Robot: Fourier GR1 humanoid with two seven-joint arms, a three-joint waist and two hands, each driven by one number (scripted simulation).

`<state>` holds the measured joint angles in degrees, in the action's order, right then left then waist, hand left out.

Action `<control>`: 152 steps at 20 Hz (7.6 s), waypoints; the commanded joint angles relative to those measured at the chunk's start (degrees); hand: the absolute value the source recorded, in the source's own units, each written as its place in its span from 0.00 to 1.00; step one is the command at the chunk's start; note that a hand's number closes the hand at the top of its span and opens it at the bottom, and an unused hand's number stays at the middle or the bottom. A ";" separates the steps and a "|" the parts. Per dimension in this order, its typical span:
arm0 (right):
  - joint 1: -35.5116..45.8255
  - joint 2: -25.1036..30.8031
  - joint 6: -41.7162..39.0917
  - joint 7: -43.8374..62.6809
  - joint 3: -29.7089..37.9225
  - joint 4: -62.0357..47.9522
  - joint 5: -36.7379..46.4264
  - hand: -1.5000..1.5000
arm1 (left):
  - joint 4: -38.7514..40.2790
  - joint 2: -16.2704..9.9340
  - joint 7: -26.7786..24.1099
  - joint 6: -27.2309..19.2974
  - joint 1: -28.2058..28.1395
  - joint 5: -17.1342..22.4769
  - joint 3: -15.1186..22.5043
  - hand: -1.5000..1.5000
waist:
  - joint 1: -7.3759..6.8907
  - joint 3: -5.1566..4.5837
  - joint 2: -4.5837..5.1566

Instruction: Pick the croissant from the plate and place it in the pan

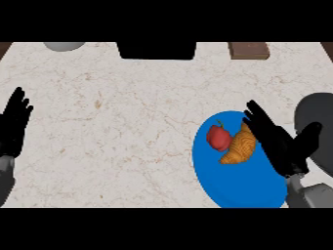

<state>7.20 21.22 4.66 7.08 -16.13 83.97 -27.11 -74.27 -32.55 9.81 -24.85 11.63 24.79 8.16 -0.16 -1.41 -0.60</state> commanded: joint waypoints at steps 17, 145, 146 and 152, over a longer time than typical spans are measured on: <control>-12.92 24.77 16.72 13.58 6.72 31.48 28.16 0.00 | -18.28 14.45 -17.73 4.04 -7.81 -8.81 16.52 0.50 | 1.22 1.31 0.06; 16.09 15.67 13.50 -9.54 36.99 -45.12 61.02 0.00 | -15.82 28.44 -15.58 21.50 -6.60 -22.48 2.81 0.50 | -2.96 1.55 1.70; 17.51 15.22 11.03 -10.17 36.64 -47.03 60.19 0.00 | -15.62 28.65 -15.39 21.60 -7.81 -22.47 3.28 0.50 | -2.85 1.57 1.52; 27.35 14.37 7.17 -20.10 40.43 -59.95 55.03 0.00 | -20.01 28.80 -12.79 20.91 -10.02 -22.75 3.91 0.50 | -2.46 1.65 1.23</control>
<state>29.53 35.33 13.51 -8.87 23.58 31.96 28.68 -90.24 -4.63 -5.63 -2.96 2.93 2.51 10.66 -2.49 0.21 0.76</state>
